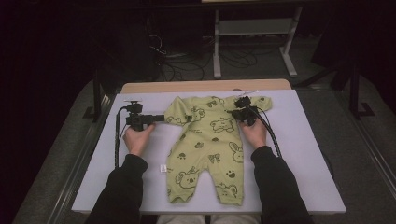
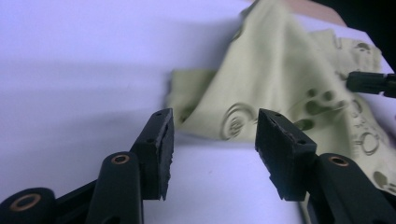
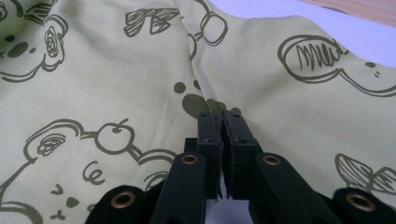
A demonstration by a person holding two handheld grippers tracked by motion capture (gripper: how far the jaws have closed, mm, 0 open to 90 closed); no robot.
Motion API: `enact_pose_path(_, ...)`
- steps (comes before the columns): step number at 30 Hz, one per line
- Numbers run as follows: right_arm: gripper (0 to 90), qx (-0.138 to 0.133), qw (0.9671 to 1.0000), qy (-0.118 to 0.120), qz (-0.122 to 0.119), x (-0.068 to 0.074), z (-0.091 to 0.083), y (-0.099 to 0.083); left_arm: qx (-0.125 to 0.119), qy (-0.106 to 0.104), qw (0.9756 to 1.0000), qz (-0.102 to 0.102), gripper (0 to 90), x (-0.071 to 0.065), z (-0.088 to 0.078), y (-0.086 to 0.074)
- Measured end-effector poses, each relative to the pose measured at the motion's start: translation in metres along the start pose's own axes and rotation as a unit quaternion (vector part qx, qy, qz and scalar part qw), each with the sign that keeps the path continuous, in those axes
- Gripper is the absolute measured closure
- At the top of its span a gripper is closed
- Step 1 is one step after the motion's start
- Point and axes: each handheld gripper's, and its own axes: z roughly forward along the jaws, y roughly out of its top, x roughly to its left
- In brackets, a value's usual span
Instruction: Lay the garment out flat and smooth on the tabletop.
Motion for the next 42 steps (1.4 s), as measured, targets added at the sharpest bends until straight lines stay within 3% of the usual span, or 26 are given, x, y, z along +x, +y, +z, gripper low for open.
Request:
enact_pose_path(2,85.1,0.000,1.0000,0.002,0.001,-0.001,0.000,0.000,0.007,-0.001,0.9999,-0.015,45.4,0.003,0.007,-0.002)
enact_pose_path(5,85.1,0.000,1.0000,0.003,0.001,-0.001,0.000,0.000,-0.013,-0.032,0.9984,-0.045,46.2,0.007,0.012,-0.002)
enact_pose_path(7,85.1,0.000,1.0000,0.004,0.000,-0.001,0.000,0.000,-0.019,-0.033,0.9976,-0.058,52.5,0.007,0.016,-0.002)
enact_pose_path(10,85.1,0.001,1.0000,0.004,-0.001,-0.001,0.000,0.000,-0.020,-0.019,0.9989,-0.039,75.6,0.003,0.022,-0.004)
enact_pose_path(12,85.1,0.000,1.0000,0.003,-0.004,-0.001,0.000,0.000,-0.034,-0.010,0.9990,-0.025,85.7,-0.002,0.020,-0.004)
enact_pose_path(19,85.1,0.000,1.0000,0.004,-0.005,-0.001,0.000,0.000,-0.086,-0.003,0.9954,0.042,87.9,-0.038,0.003,0.018)
enact_pose_path(22,85.1,-0.001,1.0000,0.003,-0.006,-0.001,0.000,0.000,-0.103,-0.032,0.9915,0.073,88.0,-0.061,0.004,0.026)
enact_pose_path(27,85.1,-0.003,1.0000,0.004,-0.002,-0.001,0.000,-0.001,-0.077,-0.052,0.9892,0.113,88.0,-0.100,0.029,0.030)
enact_pose_path(30,85.0,-0.001,1.0000,-0.003,-0.007,0.001,0.000,-0.001,-0.055,-0.055,0.9884,0.131,87.9,-0.115,0.049,0.029)
enact_pose_path(36,85.1,0.000,1.0000,-0.002,-0.005,0.001,0.000,0.000,0.005,-0.046,0.9877,0.150,87.9,-0.128,0.086,0.026)
enact_pose_path(38,85.1,0.000,1.0000,-0.002,-0.005,0.001,0.000,0.000,0.038,-0.061,0.9880,0.137,87.7,-0.129,0.098,0.024)
enact_pose_path(39,85.1,0.000,1.0000,-0.002,-0.005,0.001,0.000,0.000,0.046,-0.066,0.9880,0.132,87.7,-0.129,0.101,0.022)
enact_pose_path(42,85.1,0.000,0.9999,-0.007,-0.011,0.002,0.000,0.000,0.048,-0.061,0.9860,0.147,87.0,-0.132,0.102,0.021)
